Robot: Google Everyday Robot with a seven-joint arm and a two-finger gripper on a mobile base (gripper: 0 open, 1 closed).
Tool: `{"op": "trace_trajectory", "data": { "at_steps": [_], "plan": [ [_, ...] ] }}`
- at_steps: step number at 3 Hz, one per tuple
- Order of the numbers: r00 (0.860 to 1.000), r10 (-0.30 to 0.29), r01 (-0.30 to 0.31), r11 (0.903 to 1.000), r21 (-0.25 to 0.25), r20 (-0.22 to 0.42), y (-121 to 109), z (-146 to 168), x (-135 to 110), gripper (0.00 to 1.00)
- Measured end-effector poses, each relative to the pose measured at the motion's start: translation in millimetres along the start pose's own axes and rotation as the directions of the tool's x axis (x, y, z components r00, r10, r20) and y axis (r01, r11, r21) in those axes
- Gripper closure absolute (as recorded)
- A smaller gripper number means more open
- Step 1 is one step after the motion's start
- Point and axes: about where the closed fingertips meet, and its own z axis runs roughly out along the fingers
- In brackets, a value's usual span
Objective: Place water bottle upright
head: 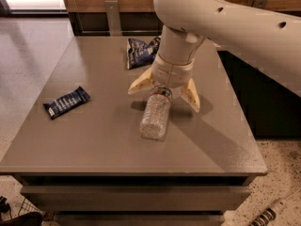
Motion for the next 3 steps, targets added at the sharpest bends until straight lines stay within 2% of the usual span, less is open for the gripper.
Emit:
{"op": "trace_trajectory", "data": {
  "at_steps": [1,3],
  "plan": [
    [1.000,-0.019,0.019,0.9996,0.020,0.000,3.2,5.1,-3.3,0.33],
    [1.000,-0.021,0.021,0.9996,0.016,0.003,3.5,4.7,-2.5,0.80]
  ]
}}
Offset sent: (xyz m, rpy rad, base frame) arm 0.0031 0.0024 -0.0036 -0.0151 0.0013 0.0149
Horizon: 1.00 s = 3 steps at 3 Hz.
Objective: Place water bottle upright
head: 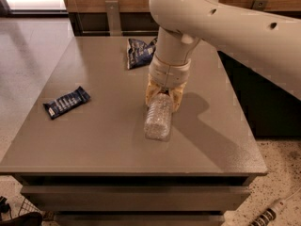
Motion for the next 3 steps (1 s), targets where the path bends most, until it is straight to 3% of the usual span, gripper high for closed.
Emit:
{"op": "trace_trajectory", "data": {
  "at_steps": [1,2,3],
  "plan": [
    [1.000,-0.002,0.002,1.0000,-0.001,0.002,0,0,0,1.00],
    [1.000,-0.005,0.005,1.0000,-0.001,0.021,-1,-5,-3,1.00],
    [0.994,-0.015,0.015,0.9999,0.000,0.110,-7,-29,-16,1.00]
  ]
}}
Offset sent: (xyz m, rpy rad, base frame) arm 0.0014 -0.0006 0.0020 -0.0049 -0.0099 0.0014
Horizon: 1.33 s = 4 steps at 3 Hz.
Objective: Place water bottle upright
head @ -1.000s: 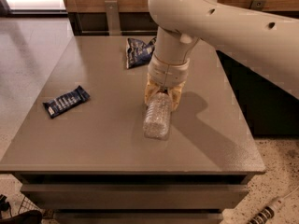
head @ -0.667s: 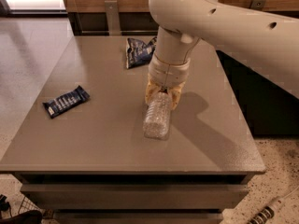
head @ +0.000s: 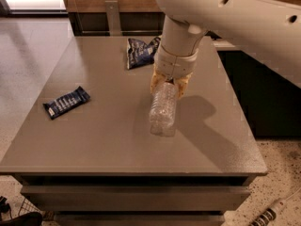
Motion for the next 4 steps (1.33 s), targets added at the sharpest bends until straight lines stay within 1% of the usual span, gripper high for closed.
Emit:
{"op": "trace_trajectory", "data": {
  "at_steps": [1,2,3,4],
  "plan": [
    [0.986,-0.027,0.029,0.9995,-0.013,0.162,-7,-42,-24,1.00],
    [0.938,-0.081,0.102,0.9937,-0.046,0.336,-18,-88,-41,1.00],
    [0.826,-0.169,0.262,0.9598,-0.101,0.538,-30,-138,-60,1.00],
    [0.759,-0.147,0.335,0.9230,-0.188,0.634,-39,-162,-72,1.00]
  ]
}}
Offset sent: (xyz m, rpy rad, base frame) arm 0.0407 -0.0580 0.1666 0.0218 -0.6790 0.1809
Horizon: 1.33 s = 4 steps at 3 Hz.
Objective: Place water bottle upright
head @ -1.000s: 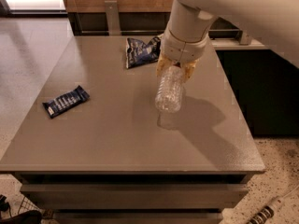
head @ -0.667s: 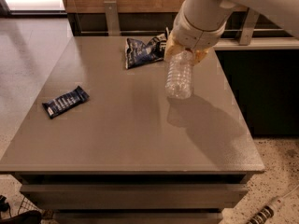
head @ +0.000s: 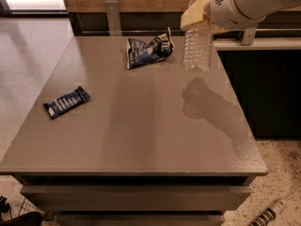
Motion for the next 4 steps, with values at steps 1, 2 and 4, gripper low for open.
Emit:
{"op": "trace_trajectory", "data": {
  "at_steps": [1,2,4],
  "plan": [
    [0.997,0.009,-0.001,0.9943,-0.106,0.071,-9,-8,-11,1.00],
    [0.997,0.003,0.015,0.9673,-0.253,0.073,6,-13,-8,1.00],
    [0.968,-0.233,0.248,0.8282,-0.502,0.094,51,-15,18,1.00]
  ]
}}
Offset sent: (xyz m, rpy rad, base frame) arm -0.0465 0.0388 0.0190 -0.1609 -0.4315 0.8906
